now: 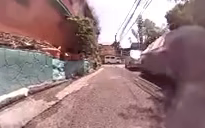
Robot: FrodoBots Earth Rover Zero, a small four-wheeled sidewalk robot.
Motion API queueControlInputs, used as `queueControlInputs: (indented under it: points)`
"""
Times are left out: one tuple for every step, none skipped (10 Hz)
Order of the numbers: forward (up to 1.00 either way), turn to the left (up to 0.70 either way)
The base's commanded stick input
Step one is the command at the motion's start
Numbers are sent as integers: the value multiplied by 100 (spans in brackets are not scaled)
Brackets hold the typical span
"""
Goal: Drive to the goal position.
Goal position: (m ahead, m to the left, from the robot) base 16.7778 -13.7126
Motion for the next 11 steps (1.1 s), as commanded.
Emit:
queueControlInputs:
  points:
    - [70, 5]
    - [70, -5]
    - [70, -21]
    - [70, -27]
    - [70, -27]
    - [70, -27]
    - [70, -27]
    - [70, -12]
    - [70, 8]
    - [70, 8]
    - [70, 8]
